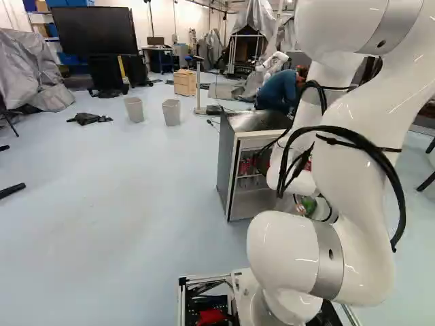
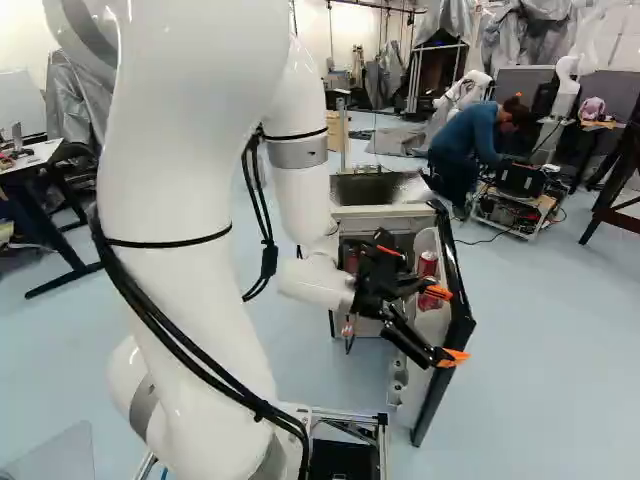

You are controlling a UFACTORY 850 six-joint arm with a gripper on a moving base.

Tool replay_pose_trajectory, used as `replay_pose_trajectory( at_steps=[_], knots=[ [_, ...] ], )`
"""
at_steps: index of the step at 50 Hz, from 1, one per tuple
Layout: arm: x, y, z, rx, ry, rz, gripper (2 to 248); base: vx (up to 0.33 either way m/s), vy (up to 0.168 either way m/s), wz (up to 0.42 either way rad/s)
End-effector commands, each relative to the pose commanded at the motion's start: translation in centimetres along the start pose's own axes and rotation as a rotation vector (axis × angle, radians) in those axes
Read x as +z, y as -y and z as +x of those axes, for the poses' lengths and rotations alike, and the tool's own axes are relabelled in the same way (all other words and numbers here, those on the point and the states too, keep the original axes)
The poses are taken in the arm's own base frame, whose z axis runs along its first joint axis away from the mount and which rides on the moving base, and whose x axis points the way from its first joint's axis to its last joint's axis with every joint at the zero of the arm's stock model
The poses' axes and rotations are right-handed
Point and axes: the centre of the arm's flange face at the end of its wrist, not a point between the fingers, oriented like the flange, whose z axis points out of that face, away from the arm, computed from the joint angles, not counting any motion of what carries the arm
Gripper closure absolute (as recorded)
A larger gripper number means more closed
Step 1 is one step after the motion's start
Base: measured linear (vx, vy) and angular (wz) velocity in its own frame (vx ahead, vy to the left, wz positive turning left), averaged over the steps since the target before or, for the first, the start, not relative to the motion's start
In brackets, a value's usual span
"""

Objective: Grab a drink from the fridge

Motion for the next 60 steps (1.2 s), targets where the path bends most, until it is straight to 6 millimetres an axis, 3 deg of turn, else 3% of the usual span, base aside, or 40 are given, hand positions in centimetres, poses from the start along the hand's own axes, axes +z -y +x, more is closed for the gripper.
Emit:
replay_pose_trajectory(
  at_steps=[60],
  knots=[
    [12.9,5.1,2.6,0.172,-0.056,-0.223,3,0.0,0.0,0.0]
  ],
)
